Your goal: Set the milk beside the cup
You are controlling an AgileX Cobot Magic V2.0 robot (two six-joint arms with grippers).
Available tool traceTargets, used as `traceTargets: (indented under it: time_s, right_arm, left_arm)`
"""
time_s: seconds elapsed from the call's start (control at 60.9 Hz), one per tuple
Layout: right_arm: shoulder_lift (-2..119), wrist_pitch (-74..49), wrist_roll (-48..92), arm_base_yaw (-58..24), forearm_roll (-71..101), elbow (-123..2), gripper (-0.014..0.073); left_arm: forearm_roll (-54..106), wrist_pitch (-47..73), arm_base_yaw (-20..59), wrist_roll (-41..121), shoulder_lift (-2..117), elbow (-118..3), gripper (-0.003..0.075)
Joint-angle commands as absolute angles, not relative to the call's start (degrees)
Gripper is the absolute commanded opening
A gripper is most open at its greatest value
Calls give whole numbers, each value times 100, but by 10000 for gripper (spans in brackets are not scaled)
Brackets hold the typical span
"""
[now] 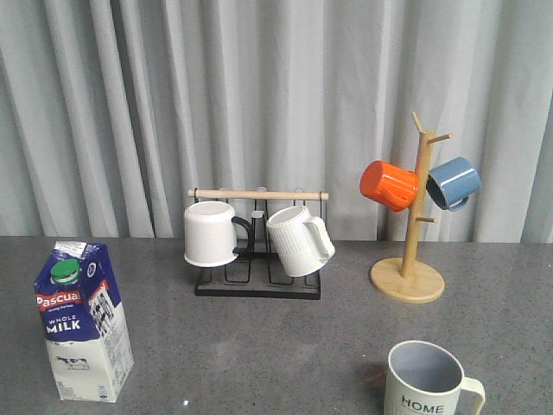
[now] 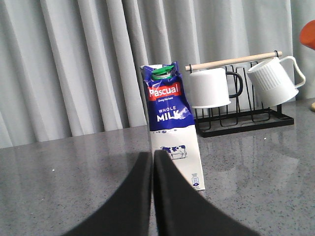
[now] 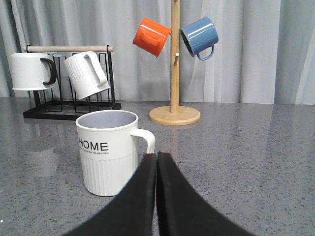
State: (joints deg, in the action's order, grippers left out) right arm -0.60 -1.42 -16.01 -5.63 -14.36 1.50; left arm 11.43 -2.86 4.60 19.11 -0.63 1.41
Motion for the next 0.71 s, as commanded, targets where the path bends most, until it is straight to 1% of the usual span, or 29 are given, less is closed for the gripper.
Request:
traceTargets:
  time_s: [0.0, 0.689]
  right_arm:
    - [-119, 311, -1604, -523, -1480, 201, -5]
    - [-119, 312, -1604, -523, -1486, 201, -5]
  left_arm:
    - [1193, -673, 460, 1910, -82, 263, -8]
    - [1205, -673, 460, 1364, -82, 252, -8]
